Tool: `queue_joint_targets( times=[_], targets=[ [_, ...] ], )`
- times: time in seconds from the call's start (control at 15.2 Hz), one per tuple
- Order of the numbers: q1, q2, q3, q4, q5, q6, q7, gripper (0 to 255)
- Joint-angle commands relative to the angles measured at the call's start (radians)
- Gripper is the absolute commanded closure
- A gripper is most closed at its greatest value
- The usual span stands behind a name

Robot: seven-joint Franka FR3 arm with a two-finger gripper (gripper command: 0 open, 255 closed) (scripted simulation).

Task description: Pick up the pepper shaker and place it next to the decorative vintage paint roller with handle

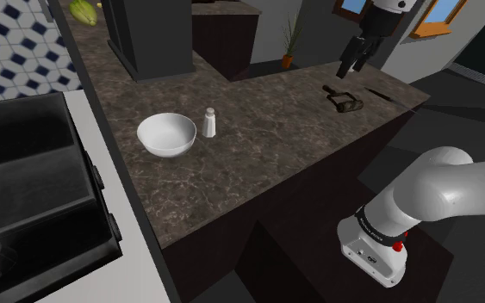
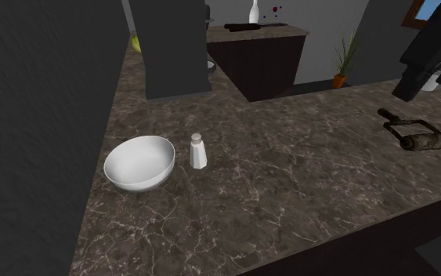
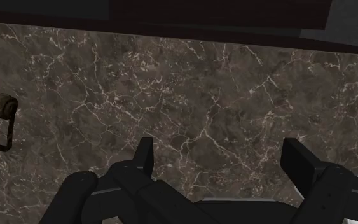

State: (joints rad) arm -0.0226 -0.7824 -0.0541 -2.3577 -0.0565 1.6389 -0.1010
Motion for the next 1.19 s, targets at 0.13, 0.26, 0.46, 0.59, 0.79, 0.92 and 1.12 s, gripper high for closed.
queue_joint_targets(
  times=[0.13,0.26,0.46,0.59,0.79,0.92,1.12],
  targets=[
    [0.012,0.049,0.031,0.002,0.016,0.041,0.035,0],
    [0.024,0.102,0.061,0.010,0.030,0.081,0.070,0],
    [0.039,0.187,0.106,0.030,0.045,0.138,0.121,0],
    [0.047,0.249,0.135,0.051,0.052,0.173,0.155,0],
    [0.059,0.346,0.176,0.090,0.055,0.221,0.206,0],
    [0.065,0.413,0.203,0.123,0.052,0.250,0.241,0],
    [0.074,0.519,0.240,0.182,0.040,0.286,0.294,0]
  ],
)
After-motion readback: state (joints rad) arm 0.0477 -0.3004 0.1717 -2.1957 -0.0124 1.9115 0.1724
